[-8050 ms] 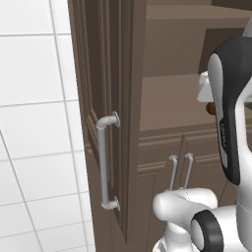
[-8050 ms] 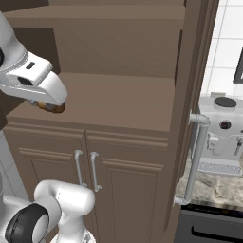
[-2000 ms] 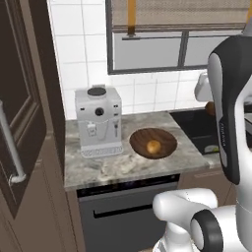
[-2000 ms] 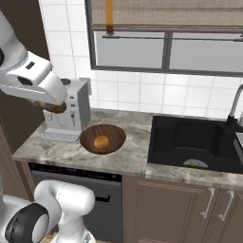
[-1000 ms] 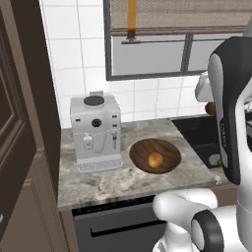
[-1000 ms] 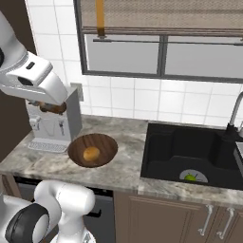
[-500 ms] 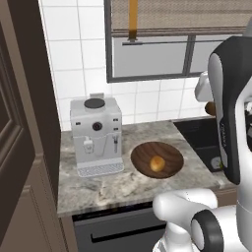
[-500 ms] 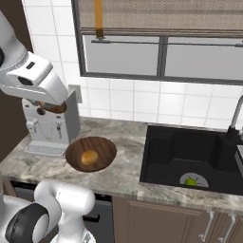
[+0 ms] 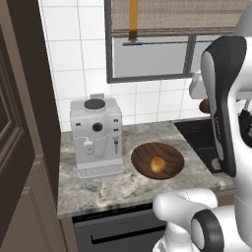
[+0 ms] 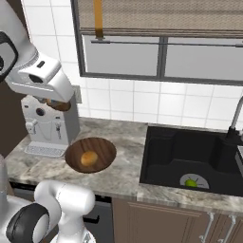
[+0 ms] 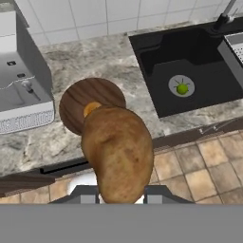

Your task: Pick the potatos from the cabinet and place them in one bowl. Pick the lime from the sink and place it in the other bowl.

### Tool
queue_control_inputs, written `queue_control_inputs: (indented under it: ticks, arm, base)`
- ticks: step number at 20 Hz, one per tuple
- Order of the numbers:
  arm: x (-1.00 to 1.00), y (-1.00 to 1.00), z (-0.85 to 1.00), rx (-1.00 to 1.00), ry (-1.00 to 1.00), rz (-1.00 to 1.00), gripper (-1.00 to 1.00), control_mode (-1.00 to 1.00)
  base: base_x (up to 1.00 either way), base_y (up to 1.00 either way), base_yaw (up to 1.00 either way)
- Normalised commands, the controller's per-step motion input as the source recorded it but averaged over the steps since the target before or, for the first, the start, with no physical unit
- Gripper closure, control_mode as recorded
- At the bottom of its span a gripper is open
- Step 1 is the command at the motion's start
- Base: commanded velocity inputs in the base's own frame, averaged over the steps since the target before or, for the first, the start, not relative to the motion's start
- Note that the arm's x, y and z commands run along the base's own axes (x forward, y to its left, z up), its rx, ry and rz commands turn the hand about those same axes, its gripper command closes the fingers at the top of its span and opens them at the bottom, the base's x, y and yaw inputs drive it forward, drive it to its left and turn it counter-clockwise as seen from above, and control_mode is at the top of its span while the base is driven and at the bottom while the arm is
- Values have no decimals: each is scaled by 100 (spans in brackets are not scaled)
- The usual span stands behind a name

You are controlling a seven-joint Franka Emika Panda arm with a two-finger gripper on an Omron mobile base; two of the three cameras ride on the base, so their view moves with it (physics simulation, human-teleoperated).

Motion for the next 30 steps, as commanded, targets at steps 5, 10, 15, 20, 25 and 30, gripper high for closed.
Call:
queue_control_inputs:
  ticks: [5, 10, 15, 20, 25, 30]
  arm:
    - [34, 0, -23, 3, 0, 0, 100, -100]
    - [28, 0, -32, 1, 0, 0, 100, -100]
    - [30, 0, -40, 0, 0, 0, 100, -100]
    - [30, 0, -40, 0, 0, 0, 100, -100]
    - [26, 0, -35, 1, 2, 0, 100, -100]
    - [28, 0, -31, 0, 6, 0, 100, -100]
  base:
    - [0, 0, 0]
    - [0, 0, 0]
    - [0, 0, 0]
    - [0, 0, 0]
    - [0, 0, 0]
    - [0, 0, 0]
